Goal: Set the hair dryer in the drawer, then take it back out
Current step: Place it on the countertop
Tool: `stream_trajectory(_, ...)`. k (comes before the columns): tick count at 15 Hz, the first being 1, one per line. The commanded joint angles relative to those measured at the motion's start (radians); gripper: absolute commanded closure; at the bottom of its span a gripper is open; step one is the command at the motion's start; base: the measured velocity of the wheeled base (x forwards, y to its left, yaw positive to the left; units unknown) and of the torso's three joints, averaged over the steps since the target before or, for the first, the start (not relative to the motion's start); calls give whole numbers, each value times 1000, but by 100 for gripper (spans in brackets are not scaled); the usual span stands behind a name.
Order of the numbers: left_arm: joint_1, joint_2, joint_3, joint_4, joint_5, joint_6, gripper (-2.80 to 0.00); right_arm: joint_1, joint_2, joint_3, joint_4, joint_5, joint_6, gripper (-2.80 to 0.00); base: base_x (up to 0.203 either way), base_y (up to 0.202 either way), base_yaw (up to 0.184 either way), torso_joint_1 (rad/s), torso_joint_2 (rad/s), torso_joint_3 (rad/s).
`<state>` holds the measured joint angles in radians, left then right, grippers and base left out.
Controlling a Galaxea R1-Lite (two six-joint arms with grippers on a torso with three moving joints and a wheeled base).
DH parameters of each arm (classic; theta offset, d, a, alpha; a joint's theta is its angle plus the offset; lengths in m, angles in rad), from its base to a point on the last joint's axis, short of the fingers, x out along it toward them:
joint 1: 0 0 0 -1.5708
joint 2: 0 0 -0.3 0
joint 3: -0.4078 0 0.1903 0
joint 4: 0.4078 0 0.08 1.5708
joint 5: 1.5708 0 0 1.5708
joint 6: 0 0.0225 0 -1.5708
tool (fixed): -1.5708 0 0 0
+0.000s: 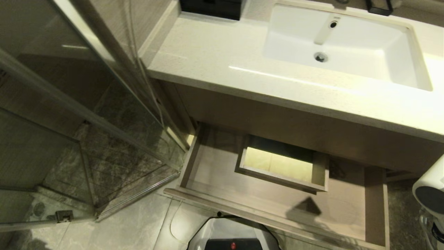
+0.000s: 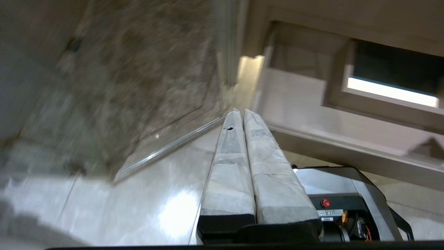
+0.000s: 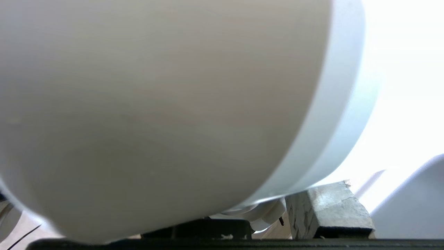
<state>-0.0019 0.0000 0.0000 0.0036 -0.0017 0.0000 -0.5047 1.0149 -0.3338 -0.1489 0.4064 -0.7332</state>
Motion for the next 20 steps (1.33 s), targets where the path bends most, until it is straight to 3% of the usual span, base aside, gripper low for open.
stream_trajectory(1,0,0,2,-1,0,0,0,2,4,-1,0,3,-5,0,-5,-14,171,7,-2,6)
stream_trajectory(9,0,0,2,-1,0,0,0,9,17,-6,1,4,-32,0,1,-8,165,30,-53,-25)
stream_trajectory(20,0,0,2,-1,0,0,0,32,17,-7,29,6,-41,0,0,0,6,47,11,57)
